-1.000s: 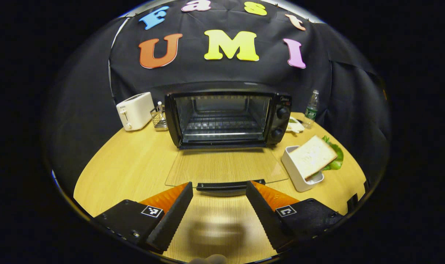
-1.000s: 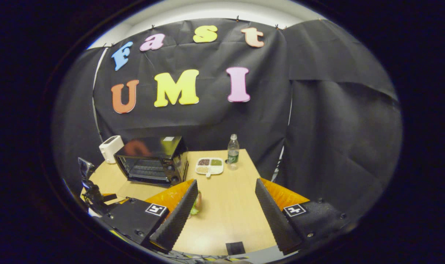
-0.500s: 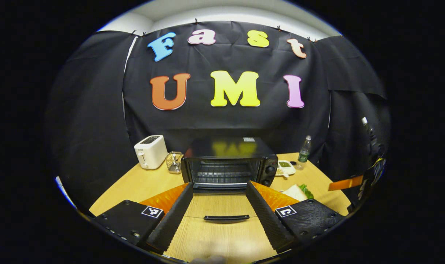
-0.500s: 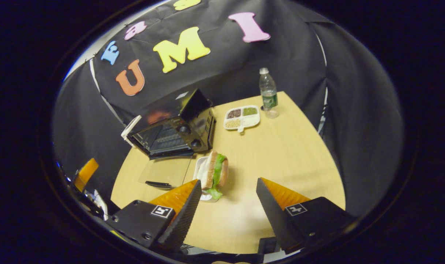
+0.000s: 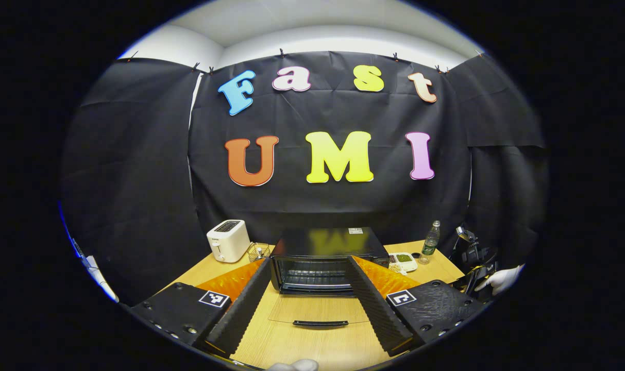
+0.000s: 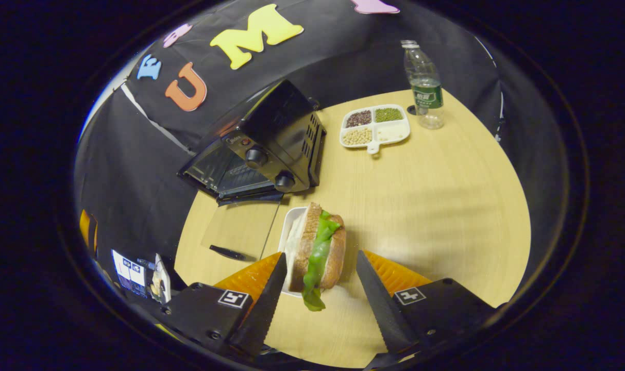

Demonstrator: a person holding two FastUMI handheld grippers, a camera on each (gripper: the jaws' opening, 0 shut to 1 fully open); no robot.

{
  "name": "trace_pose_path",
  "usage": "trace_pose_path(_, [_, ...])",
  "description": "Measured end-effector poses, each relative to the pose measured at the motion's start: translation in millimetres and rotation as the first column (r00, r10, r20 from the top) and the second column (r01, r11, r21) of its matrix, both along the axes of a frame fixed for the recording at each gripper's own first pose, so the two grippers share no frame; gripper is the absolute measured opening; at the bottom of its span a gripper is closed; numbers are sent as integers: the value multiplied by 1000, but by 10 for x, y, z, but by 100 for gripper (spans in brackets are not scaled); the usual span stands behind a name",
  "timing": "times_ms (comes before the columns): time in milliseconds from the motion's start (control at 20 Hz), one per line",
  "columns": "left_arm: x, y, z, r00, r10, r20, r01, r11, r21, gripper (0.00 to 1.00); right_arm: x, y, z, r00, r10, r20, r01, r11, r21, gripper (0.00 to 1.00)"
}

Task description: Open the electric oven with the left hand, put the food in, and close the electric oven.

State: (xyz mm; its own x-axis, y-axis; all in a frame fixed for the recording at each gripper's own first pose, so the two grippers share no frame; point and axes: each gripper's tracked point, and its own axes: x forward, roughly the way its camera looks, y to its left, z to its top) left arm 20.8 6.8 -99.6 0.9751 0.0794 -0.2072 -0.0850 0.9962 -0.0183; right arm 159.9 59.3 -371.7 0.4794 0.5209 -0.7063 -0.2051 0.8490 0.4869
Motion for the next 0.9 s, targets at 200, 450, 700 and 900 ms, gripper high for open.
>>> trace_pose_path(200, [24, 62, 24, 999, 40, -4, -40, 999, -7, 95, 91, 114, -51, 998, 19, -59, -16, 999, 46, 77])
trace_pose_path(450, [42, 136, 1, 996, 90, -8, -90, 996, 14, 95, 109, 167, 26, 997, 24, -76, -16, 995, 100, 43])
trace_pose_path(700, [11, 153, 10, 996, 85, 2, -85, 996, 13, 95, 69, 224, 248, 999, 5, -42, 0, 994, 106, 39])
trace_pose_path(900, [-8, 159, 26, 1000, 11, 20, -11, 1000, 7, 95, -13, 381, 678, 996, -81, 32, 75, 984, 159, 39])
